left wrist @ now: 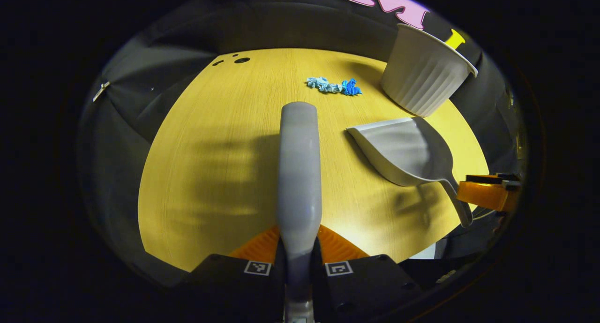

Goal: Pick up the small broom and dustpan from the desktop, sweep the trash into the dustpan with the broom, and then empty the trash into the garbage bin.

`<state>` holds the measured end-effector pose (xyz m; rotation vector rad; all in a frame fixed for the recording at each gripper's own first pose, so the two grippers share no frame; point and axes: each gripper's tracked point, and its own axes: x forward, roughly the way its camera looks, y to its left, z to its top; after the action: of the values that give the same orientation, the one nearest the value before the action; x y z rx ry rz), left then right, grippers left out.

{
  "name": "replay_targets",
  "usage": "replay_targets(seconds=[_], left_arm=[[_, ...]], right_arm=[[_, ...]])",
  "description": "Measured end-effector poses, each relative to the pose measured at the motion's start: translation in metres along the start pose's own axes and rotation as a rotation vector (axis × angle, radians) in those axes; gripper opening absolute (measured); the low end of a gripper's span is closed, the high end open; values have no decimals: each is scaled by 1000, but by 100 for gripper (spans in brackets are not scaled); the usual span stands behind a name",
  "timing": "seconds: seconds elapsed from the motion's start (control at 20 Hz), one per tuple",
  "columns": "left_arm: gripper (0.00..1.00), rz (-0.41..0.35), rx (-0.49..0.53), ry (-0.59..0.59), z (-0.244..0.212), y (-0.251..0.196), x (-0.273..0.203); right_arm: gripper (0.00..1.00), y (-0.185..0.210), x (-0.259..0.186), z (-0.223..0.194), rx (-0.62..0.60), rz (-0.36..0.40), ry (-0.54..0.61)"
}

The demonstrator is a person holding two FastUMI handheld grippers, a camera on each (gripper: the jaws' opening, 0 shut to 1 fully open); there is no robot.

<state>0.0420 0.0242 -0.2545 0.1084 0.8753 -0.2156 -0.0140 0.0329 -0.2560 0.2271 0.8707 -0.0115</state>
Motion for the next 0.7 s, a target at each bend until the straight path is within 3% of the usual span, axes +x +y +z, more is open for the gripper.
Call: replay_targets(seconds=[0.3,0.5,0.6,0.7], left_arm=[[27,33,-29,-25,-5,11,-20],[27,63,-54,-16,-8,22,-23],[28,76,-61,-8,-6,28,-20],[28,89,-55,-1,0,35,-16]], right_arm=[[99,-12,42,-14,-83,-82,67],[98,-13,56,-13,-54,-79,79],[81,-10,61,-12,-76,-66,76],[72,-12,63,-10,-125,-66,71]])
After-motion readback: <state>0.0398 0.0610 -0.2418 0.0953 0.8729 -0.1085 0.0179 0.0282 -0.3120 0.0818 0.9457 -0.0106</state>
